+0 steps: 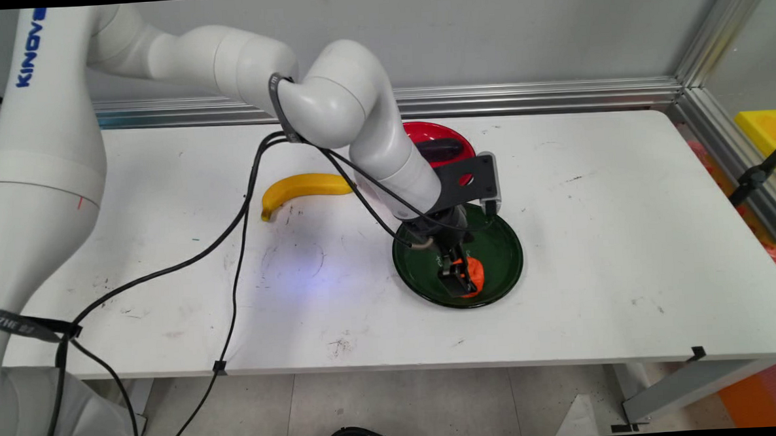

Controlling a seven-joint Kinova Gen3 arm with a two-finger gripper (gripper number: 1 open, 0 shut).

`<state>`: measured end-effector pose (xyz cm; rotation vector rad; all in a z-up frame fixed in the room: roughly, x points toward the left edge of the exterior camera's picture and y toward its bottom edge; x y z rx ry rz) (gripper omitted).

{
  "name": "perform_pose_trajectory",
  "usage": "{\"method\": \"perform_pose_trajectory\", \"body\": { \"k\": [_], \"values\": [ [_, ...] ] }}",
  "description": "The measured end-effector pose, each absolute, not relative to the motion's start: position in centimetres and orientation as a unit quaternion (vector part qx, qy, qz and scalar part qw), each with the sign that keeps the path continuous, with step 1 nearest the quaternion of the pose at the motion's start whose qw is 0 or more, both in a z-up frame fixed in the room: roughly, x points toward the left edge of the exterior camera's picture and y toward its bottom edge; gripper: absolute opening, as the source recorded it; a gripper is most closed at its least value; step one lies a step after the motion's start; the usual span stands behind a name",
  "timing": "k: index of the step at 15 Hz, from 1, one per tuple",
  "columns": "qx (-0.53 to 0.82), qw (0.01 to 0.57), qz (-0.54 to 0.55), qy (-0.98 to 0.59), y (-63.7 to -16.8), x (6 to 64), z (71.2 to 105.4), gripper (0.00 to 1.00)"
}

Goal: Pick up the mandarin from the green plate, then place the picked object on the red plate

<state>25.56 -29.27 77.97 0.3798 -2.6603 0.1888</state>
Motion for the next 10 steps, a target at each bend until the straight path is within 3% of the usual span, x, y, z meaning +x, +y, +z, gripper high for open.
{"method": "perform_pose_trajectory", "body": {
  "k": [1, 2, 10],
  "values": [
    [0.139, 0.222, 0.068, -0.963, -29.33, 25.55, 77.66, 1.00],
    [0.140, 0.222, 0.067, -0.963, -29.38, 25.56, 77.43, 0.00],
    [0.154, 0.229, 0.066, -0.959, -30.30, 25.47, 77.47, 0.00]
  ]
}}
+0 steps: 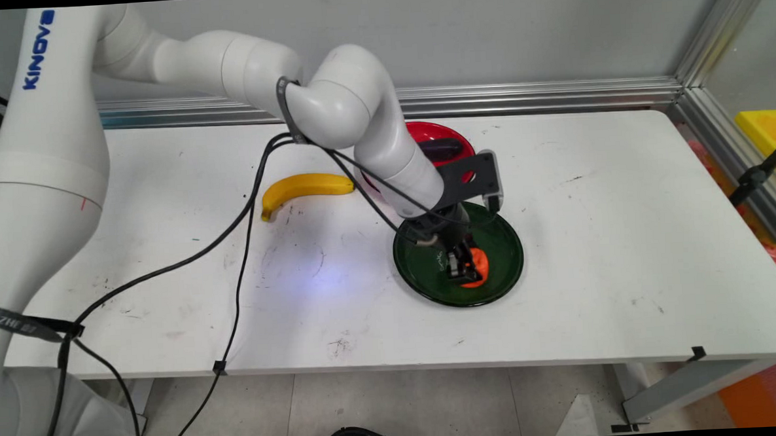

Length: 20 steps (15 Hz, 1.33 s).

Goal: Place the picked object on the red plate

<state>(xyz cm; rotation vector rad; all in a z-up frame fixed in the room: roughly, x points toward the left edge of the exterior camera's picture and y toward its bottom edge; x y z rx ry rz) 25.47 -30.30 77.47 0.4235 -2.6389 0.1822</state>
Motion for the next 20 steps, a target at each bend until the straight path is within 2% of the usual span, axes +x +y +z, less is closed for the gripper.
{"method": "perform_pose_trajectory", "body": {
  "k": [6, 12, 20],
  "values": [
    [0.148, 0.234, 0.082, -0.958, -33.4, 26.1, 81.0, 0.00],
    [0.132, 0.221, 0.110, -0.960, -38.2, 29.0, 84.1, 0.00],
    [0.146, 0.216, 0.142, -0.955, -43.9, 32.8, 84.6, 0.00]
  ]
}}
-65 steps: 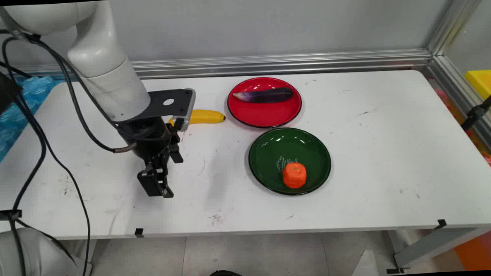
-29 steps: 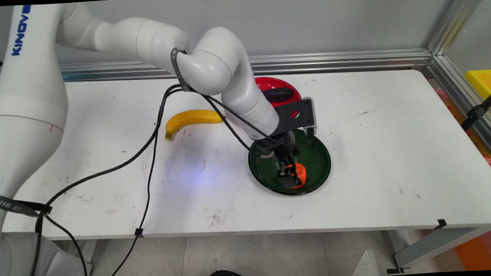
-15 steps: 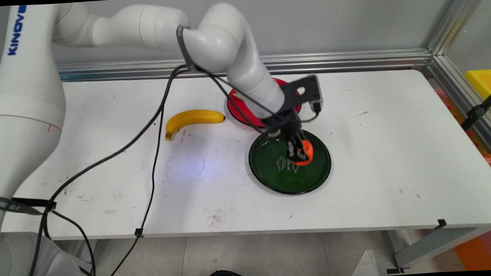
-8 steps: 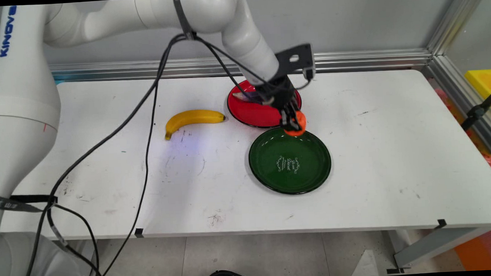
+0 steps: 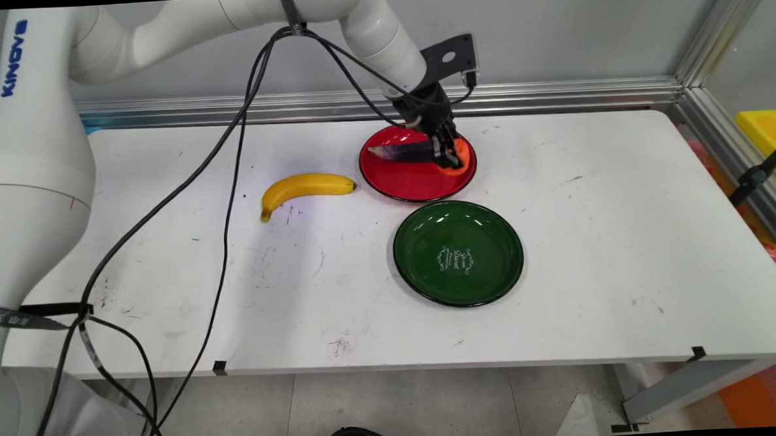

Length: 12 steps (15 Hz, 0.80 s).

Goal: Place the picked object on the red plate

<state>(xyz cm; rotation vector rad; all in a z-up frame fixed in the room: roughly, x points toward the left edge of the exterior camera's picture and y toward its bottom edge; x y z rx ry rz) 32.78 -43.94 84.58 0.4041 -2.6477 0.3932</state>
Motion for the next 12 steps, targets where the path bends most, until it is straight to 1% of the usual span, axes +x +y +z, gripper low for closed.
{"method": "perform_pose_trajectory", "body": {
  "k": [5, 12],
  "values": [
    [0.163, 0.209, 0.142, -0.954, -46.1, 34.9, 82.7, 0.00],
    [0.178, 0.198, 0.125, -0.956, -46.1, 36.9, 80.3, 0.00]
  ]
}}
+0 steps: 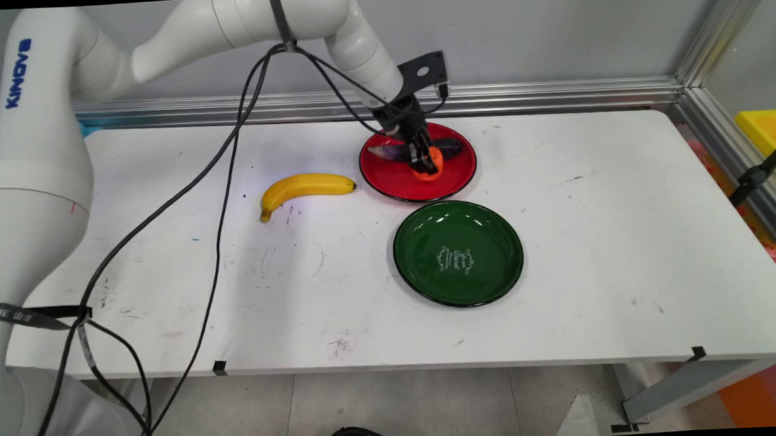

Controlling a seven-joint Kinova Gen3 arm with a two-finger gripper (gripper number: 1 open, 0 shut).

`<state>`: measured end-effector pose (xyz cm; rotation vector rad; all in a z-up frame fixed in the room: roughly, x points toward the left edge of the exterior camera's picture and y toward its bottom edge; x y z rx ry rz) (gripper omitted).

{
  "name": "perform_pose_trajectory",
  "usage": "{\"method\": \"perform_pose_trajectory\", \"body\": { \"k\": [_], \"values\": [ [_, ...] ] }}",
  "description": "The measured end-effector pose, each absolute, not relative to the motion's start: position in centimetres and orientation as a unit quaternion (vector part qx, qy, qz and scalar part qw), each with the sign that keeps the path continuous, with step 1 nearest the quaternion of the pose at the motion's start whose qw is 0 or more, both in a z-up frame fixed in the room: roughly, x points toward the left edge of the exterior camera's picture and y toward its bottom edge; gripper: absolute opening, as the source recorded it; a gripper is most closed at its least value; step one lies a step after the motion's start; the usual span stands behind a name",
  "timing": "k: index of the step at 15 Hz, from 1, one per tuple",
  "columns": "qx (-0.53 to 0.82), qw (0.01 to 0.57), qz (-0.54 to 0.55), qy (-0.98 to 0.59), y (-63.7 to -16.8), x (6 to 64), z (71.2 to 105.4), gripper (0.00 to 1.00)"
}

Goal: Place the picked object on the red plate

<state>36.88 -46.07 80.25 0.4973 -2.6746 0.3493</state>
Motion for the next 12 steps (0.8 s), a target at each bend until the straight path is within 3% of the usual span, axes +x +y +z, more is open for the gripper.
{"method": "perform_pose_trajectory", "body": {
  "k": [8, 9, 12],
  "values": [
    [0.183, 0.202, 0.112, -0.956, -45.6, 37.5, 78.2, 0.00],
    [0.183, 0.203, 0.112, -0.955, -45.6, 37.5, 78.1, 1.00],
    [0.183, 0.205, 0.114, -0.955, -45.7, 37.4, 78.0, 1.00]
  ]
}}
